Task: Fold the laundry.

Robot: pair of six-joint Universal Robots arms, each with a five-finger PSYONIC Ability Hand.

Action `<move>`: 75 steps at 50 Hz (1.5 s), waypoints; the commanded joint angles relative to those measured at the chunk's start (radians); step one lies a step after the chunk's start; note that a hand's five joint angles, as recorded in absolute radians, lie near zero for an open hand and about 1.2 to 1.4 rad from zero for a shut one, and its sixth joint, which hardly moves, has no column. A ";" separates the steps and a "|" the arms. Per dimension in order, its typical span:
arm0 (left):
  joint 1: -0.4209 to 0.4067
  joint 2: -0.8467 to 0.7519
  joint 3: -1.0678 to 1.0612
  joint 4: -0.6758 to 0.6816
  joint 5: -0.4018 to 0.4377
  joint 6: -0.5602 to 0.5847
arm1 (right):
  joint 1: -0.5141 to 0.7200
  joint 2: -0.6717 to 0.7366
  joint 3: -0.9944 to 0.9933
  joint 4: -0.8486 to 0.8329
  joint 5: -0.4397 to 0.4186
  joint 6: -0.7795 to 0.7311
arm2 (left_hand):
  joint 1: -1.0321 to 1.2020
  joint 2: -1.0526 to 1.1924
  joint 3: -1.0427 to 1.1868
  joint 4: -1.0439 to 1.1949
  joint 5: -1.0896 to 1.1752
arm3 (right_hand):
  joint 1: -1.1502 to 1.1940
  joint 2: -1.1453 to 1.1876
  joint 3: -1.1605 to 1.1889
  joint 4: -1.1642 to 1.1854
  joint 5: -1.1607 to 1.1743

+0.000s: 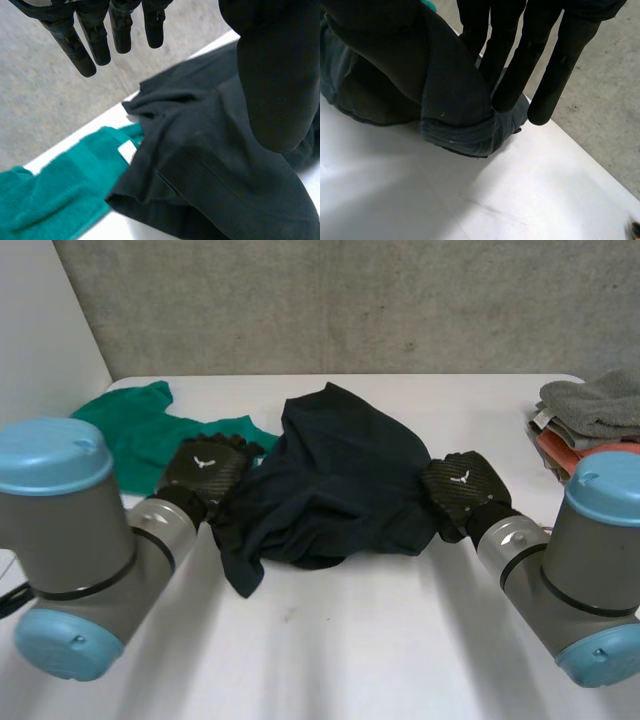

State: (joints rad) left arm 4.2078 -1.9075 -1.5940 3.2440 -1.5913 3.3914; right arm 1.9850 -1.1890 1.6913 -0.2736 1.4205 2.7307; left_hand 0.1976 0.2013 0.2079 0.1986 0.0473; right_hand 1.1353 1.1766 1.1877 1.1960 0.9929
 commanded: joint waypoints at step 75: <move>0.029 -0.625 0.964 0.092 -0.024 -0.012 | -0.078 0.537 -0.811 -0.223 0.239 0.198 | 0.445 0.441 0.434 0.444 0.420 | 0.231 0.190 0.179 0.171 0.199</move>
State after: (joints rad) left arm 4.2390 -2.5606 -0.6593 3.2858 -1.6251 3.3914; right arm 1.9352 -0.6479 0.8805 -0.2937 1.6203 2.9283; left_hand 0.9016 0.9186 0.9217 0.9183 0.7435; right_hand 1.1582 1.1766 1.1878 1.1973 1.0211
